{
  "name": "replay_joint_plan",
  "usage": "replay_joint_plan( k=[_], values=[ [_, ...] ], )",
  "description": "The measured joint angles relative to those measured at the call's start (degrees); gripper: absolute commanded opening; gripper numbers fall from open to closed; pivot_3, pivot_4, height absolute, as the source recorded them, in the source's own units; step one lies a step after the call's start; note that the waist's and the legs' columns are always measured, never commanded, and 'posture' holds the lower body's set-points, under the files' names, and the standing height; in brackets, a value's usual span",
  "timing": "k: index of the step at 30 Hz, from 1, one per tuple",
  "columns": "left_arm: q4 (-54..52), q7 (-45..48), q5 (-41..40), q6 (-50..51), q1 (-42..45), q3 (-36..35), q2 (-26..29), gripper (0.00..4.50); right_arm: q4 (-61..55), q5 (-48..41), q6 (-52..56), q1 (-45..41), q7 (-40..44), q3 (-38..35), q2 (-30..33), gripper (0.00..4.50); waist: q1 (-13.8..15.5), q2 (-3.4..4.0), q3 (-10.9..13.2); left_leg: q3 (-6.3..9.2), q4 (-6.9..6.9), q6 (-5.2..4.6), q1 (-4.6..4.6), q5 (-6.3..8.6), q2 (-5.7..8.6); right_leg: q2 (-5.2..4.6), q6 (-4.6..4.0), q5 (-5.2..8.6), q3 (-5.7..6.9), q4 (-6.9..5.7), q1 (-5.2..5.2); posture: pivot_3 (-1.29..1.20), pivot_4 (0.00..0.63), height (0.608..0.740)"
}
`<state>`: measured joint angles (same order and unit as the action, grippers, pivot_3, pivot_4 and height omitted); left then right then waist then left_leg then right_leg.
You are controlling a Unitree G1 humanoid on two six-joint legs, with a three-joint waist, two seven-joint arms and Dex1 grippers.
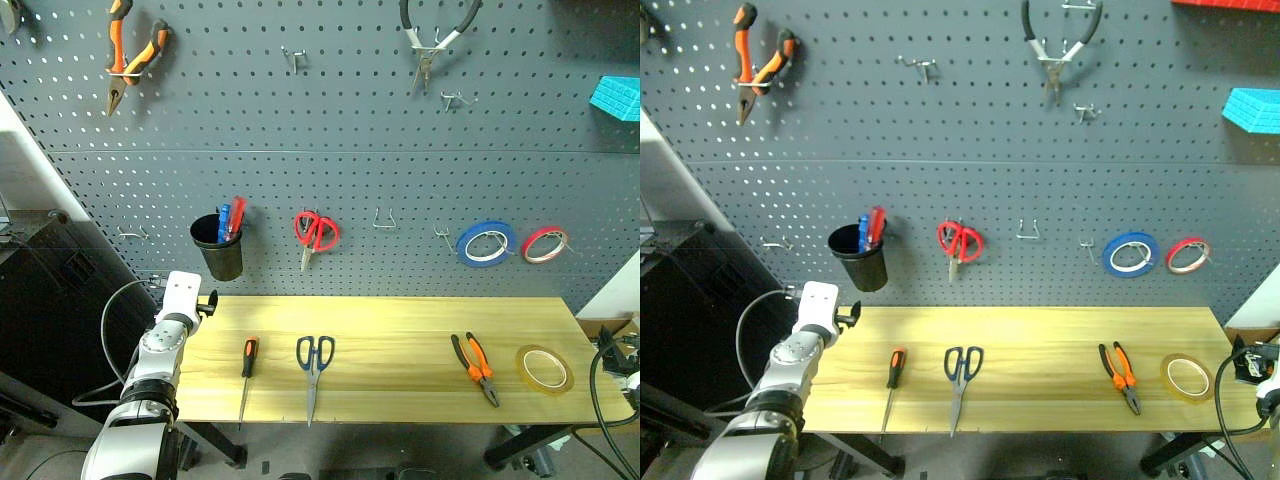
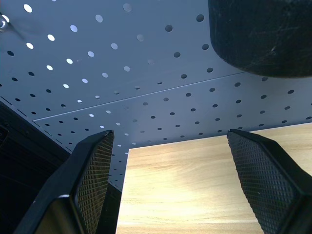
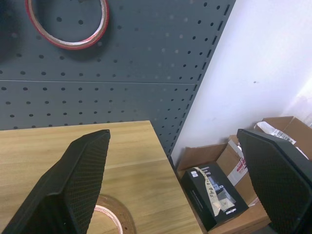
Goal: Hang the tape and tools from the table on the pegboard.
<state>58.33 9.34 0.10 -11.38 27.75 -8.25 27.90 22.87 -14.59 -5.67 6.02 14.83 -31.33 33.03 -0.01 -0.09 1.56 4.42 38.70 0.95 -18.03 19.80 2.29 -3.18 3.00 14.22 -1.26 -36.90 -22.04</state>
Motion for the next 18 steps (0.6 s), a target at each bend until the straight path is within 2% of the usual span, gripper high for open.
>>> replay_joint_plan(
  k=[9, 18],
  values=[
    [-2.7, -0.1, -0.1, -0.1, -0.9, 0.0, -0.2, 3.93, 0.0, 0.0, 0.0, 0.0, 0.1, 0.0, 0.0, 4.5, 0.0, 0.0, 0.0, 0.0, 0.0, 0.0, 0.0, 0.0, 0.0, 0.0, 0.0, 0.0, -0.01, 0.0, 0.0, 0.0, 0.0, 0.74],
    [-7.2, 1.3, -0.5, 0.5, -6.2, -0.1, 0.0, 3.93, -1.8, 0.0, 0.4, 1.6, 0.6, 0.0, -0.2, 4.5, 0.1, 0.0, 0.0, 0.01, 0.0, 0.0, 0.0, 0.0, -0.02, 0.0, 0.0, 0.0, 0.0, 0.0, 0.0, 0.02, 0.009, 0.74]
  ],
)
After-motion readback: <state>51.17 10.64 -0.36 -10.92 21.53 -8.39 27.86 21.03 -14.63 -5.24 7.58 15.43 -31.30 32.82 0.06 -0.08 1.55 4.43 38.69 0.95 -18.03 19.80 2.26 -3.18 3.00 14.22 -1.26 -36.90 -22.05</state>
